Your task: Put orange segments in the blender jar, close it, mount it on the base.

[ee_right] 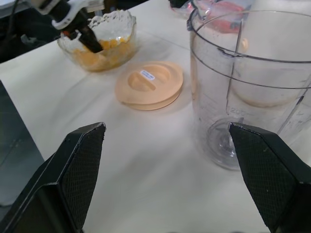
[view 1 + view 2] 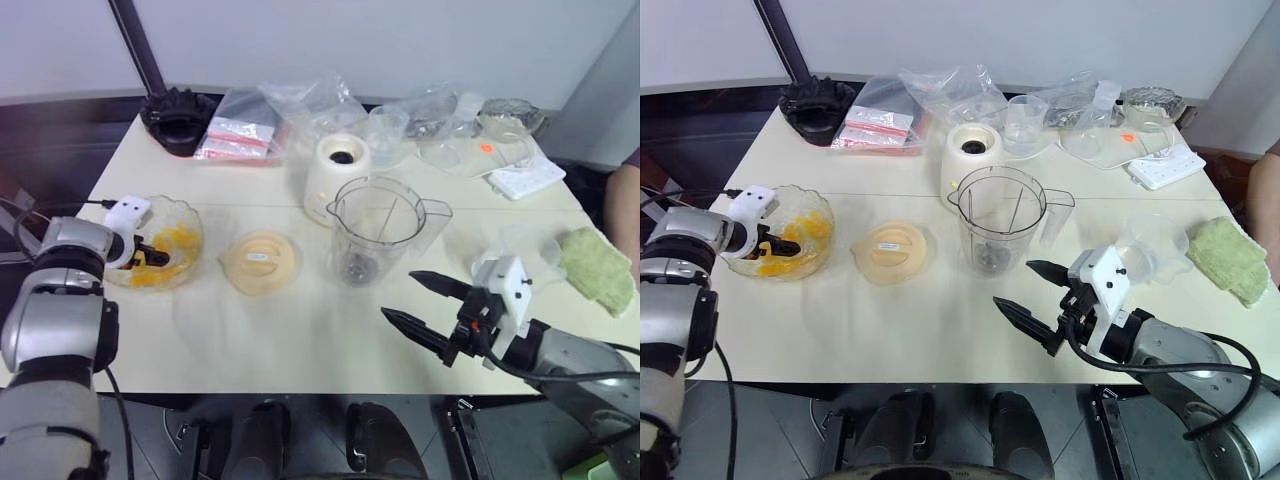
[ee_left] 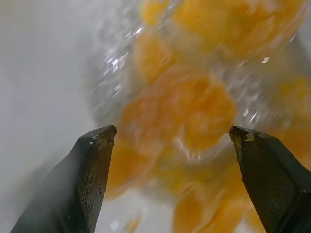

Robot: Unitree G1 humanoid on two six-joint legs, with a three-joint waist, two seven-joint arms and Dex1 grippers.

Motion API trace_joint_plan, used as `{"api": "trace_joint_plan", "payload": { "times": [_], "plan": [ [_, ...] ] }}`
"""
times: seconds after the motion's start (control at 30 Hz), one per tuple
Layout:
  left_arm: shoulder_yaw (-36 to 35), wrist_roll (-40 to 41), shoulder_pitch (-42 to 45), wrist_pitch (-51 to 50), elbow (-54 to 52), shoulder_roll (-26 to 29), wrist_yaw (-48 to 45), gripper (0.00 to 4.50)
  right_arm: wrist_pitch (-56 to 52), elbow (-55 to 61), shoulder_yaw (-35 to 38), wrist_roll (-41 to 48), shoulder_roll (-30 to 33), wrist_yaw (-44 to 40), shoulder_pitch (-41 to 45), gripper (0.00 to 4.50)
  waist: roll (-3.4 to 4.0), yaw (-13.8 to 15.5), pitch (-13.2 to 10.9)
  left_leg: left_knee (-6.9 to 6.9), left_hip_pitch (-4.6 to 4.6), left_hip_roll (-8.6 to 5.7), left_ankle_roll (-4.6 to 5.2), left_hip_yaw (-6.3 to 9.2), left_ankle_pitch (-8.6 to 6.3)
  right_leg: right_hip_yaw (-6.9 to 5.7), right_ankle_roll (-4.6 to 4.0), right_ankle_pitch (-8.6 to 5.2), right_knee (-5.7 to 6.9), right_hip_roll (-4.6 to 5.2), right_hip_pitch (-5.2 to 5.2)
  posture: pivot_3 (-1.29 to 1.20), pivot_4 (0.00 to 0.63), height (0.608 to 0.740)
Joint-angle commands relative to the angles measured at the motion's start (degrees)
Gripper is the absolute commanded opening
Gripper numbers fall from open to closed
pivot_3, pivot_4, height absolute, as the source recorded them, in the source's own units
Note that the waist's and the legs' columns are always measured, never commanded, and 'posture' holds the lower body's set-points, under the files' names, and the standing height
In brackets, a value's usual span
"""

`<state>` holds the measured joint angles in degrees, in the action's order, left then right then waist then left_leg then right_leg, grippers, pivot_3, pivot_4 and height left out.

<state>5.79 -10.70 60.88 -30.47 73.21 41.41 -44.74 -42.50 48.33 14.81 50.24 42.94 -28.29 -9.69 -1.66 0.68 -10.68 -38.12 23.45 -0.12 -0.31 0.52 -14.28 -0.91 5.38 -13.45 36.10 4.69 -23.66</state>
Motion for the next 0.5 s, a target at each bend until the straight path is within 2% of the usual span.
{"api": "trace_joint_plan", "payload": {
  "times": [0.03,0.37,0.43,0.5],
  "plan": [
    [-1.0,0.4,0.4,0.2,0.1,0.2,0.9,3.93,-0.4,2.8,3.3,2.9,2.0,-0.4,-0.1,4.29,-0.01,0.0,0.0,0.0,-0.01,0.0,0.0,-0.01,0.0,0.02,0.0,0.0,0.0,0.0,0.0,0.0,0.15,0.74],
    [-2.2,0.9,-1.2,0.6,1.1,-1.0,4.0,3.93,-1.4,3.5,3.1,5.3,4.2,1.2,2.0,4.29,0.03,0.1,0.0,0.0,-0.11,0.01,0.0,-0.02,0.0,0.09,-0.01,0.01,0.02,0.01,0.05,0.0,0.15,0.74],
    [-2.6,1.1,-1.6,0.9,1.2,-1.4,4.7,3.4,-1.6,3.6,2.8,5.6,4.2,1.6,2.5,4.29,0.03,0.2,0.0,0.0,-0.13,0.01,0.0,-0.01,0.0,0.09,-0.02,0.01,0.04,0.01,0.07,0.0,0.15,0.74],
    [-2.9,1.3,-2.0,0.8,1.2,-1.9,5.0,2.55,-1.8,3.4,2.6,5.9,4.4,1.8,2.8,4.29,0.05,0.2,0.1,0.0,-0.14,0.02,0.0,-0.01,0.0,0.09,-0.03,0.02,0.04,0.03,0.08,0.0,0.15,0.74]
  ]
}}
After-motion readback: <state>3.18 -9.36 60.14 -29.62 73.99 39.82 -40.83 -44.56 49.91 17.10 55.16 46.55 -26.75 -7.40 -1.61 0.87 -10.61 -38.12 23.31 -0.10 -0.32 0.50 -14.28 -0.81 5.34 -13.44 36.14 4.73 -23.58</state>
